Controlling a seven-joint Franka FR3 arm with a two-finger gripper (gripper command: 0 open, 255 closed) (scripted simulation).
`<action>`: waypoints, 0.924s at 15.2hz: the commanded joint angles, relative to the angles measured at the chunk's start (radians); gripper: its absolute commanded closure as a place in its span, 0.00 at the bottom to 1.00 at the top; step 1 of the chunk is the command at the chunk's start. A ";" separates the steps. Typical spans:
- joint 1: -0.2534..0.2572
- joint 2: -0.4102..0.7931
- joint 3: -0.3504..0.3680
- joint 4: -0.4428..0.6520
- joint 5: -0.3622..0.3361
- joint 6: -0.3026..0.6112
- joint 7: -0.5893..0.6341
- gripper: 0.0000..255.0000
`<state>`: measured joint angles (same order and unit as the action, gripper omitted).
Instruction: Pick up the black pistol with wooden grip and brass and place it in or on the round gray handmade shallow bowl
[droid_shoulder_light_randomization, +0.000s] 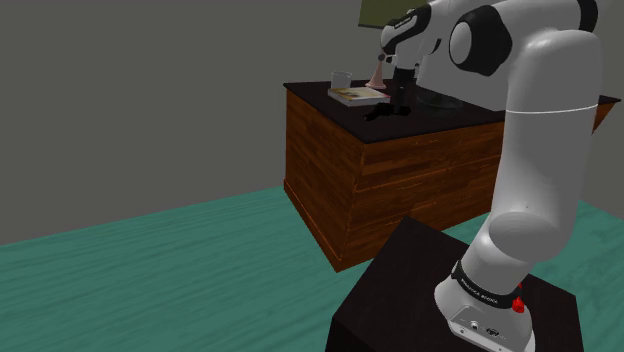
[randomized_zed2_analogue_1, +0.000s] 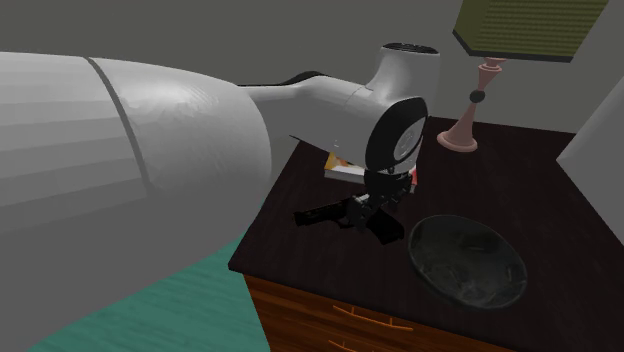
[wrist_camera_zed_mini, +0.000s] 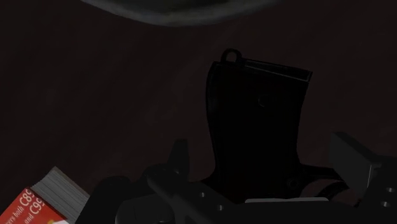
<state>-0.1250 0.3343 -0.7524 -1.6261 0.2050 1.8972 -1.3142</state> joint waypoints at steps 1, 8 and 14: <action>-0.001 0.002 0.001 -0.001 0.002 0.003 -0.001 0.00; -0.001 0.002 0.001 -0.001 0.002 0.003 -0.001 1.00; -0.001 0.002 0.001 -0.001 0.002 0.003 -0.001 1.00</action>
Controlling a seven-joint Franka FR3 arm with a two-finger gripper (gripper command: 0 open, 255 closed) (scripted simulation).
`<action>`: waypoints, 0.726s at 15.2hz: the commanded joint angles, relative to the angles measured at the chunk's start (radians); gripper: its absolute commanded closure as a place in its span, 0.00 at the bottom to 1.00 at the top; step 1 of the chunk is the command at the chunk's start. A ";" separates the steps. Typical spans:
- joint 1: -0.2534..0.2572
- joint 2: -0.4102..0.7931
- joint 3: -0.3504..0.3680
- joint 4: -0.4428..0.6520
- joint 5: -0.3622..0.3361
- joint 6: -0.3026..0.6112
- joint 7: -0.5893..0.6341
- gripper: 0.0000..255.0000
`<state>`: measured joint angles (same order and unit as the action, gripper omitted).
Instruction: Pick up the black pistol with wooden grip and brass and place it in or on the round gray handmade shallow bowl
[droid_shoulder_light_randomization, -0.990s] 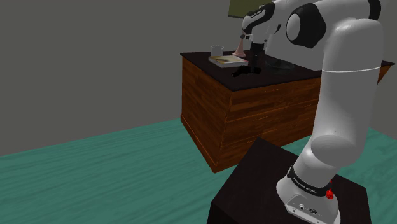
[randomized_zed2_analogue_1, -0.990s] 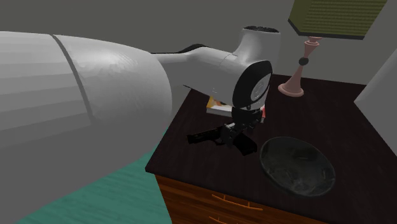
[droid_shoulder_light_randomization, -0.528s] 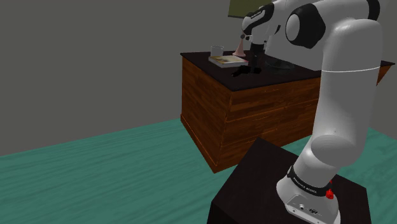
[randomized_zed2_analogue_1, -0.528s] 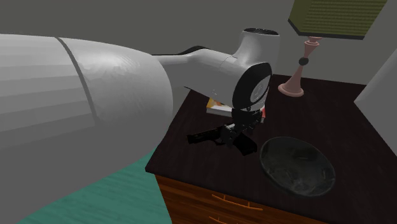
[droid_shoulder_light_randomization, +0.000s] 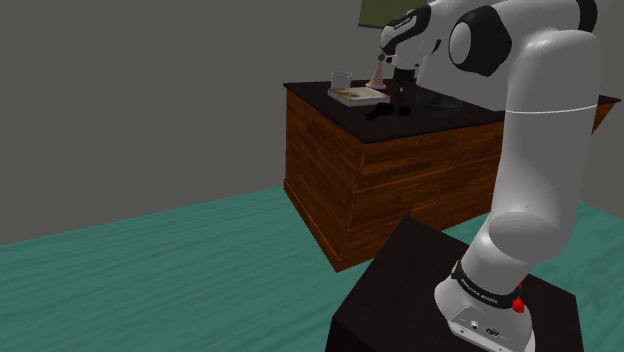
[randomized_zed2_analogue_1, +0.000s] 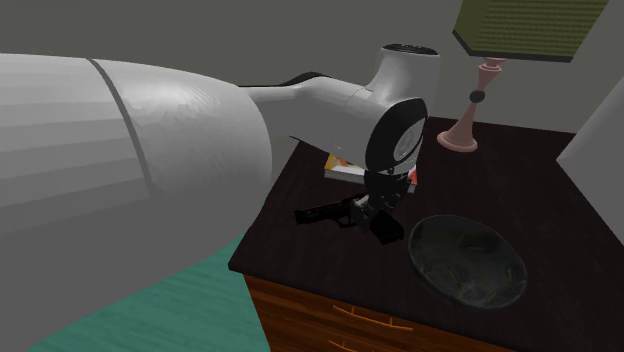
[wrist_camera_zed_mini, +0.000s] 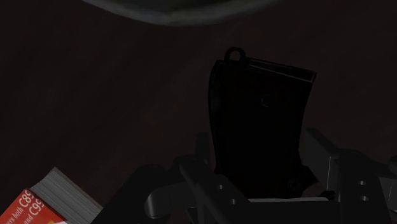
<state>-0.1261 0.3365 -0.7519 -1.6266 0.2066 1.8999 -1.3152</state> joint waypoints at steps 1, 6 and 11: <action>0.000 0.000 0.000 0.000 0.000 0.000 0.000 1.00; -0.002 -0.007 -0.004 0.045 -0.007 -0.050 0.004 1.00; -0.009 -0.010 -0.007 0.110 -0.011 -0.116 0.008 1.00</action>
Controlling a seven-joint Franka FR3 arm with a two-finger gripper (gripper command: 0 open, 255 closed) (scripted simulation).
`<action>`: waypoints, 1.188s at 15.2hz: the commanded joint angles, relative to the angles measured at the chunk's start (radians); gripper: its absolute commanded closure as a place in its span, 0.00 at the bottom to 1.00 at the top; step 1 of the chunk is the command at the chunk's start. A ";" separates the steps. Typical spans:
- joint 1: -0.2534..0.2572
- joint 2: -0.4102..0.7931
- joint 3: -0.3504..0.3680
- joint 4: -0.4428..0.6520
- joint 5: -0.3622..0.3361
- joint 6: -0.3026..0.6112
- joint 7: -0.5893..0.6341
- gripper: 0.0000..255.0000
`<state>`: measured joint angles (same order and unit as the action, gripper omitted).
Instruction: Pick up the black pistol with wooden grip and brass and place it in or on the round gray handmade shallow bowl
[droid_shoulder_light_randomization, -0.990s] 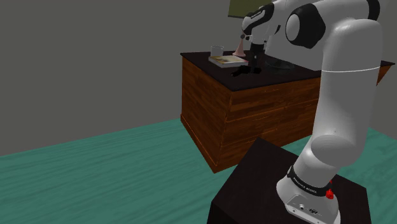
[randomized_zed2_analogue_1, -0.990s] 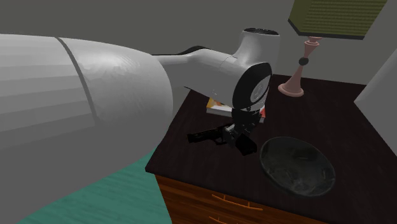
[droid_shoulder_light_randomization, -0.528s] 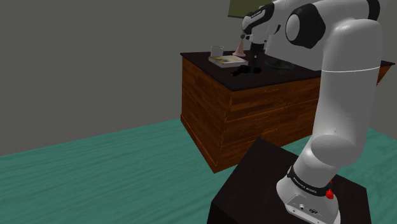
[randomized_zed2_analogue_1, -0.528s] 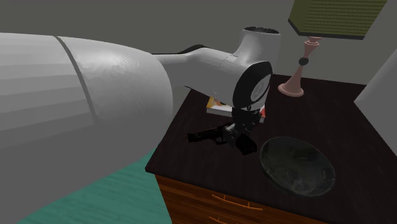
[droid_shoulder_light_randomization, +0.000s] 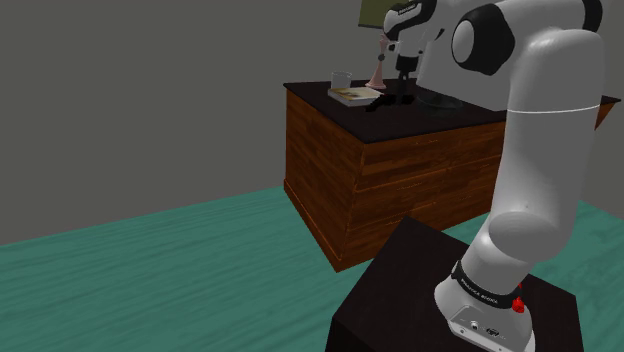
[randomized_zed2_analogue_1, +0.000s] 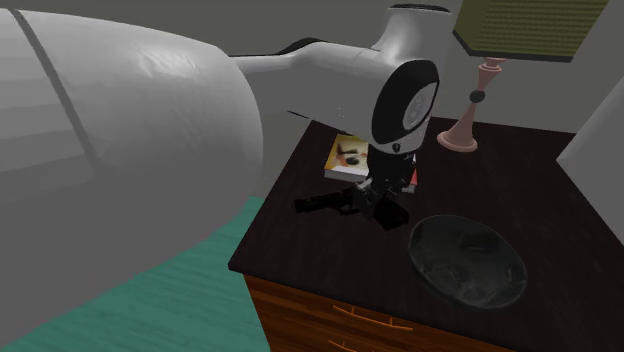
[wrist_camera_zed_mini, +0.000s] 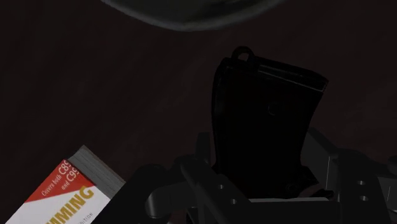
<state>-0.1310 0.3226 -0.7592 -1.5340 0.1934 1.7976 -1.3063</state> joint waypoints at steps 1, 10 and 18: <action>-0.006 0.004 -0.001 0.031 0.002 -0.028 -0.001 1.00; -0.033 0.020 -0.003 0.175 0.011 -0.156 -0.003 1.00; -0.080 0.061 -0.001 0.341 0.038 -0.286 -0.010 1.00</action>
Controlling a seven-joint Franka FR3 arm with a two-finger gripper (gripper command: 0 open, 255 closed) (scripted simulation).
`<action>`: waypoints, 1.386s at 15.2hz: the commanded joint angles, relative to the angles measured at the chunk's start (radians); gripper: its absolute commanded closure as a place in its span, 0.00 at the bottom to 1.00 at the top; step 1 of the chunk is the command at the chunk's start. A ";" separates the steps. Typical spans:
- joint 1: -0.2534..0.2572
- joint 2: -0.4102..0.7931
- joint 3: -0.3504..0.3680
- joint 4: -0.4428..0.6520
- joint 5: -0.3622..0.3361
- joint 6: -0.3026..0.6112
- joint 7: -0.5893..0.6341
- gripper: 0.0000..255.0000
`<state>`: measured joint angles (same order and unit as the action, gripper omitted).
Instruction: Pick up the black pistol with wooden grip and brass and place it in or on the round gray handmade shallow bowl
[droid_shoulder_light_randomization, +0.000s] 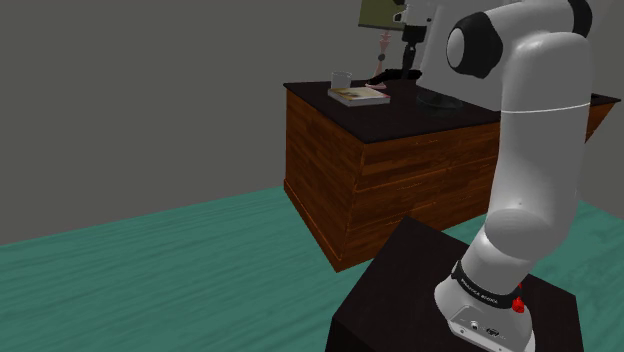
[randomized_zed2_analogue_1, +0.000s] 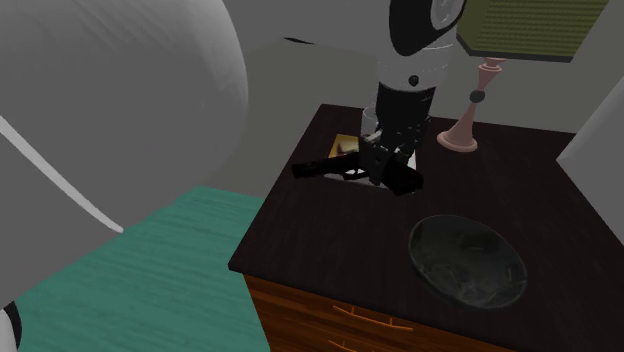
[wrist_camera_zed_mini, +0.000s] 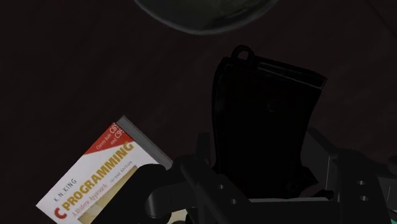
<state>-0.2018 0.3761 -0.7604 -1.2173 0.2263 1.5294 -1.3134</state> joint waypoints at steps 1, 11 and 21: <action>-0.018 0.015 0.001 0.049 0.010 -0.036 -0.005 1.00; -0.260 0.117 -0.017 0.208 0.095 -0.107 -0.205 1.00; -0.490 0.248 0.001 0.385 0.182 -0.154 -0.338 1.00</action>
<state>-0.7055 0.6361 -0.7541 -0.7945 0.4148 1.3510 -1.6434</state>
